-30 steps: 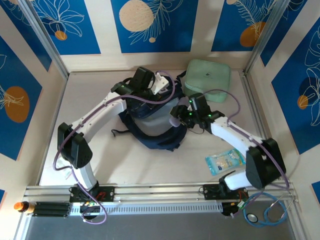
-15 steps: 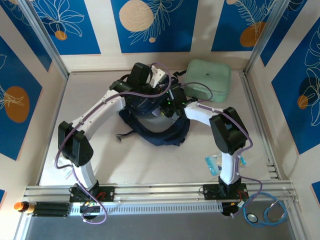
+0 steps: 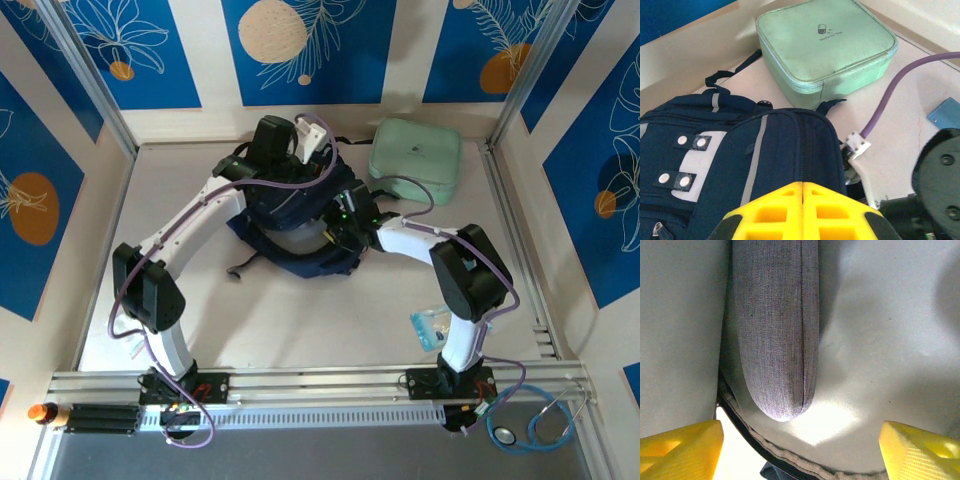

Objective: Pack the student bag
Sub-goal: Close the student bag at the top-center of the table.

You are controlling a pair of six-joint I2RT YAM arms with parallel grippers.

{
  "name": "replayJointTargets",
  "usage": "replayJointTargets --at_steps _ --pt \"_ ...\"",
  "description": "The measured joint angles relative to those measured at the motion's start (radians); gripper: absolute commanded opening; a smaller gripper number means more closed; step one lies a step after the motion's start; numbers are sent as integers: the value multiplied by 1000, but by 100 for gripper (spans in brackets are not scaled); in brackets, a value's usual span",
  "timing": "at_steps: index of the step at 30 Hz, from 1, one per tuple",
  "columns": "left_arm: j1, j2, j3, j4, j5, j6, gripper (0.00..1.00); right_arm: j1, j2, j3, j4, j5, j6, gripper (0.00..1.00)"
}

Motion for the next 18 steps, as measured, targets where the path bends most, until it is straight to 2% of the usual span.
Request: replayJointTargets --at_steps 5,11,17,18 --pt "3 0 -8 6 10 -4 0 0 13 10 -33 17 17 58" --pt "4 0 -8 6 32 -11 0 0 105 84 -34 20 21 41" --pt "7 -5 -29 3 31 -27 0 1 157 126 27 4 24 25" --pt "9 -7 -38 -1 30 -29 3 1 167 132 47 0 26 23"
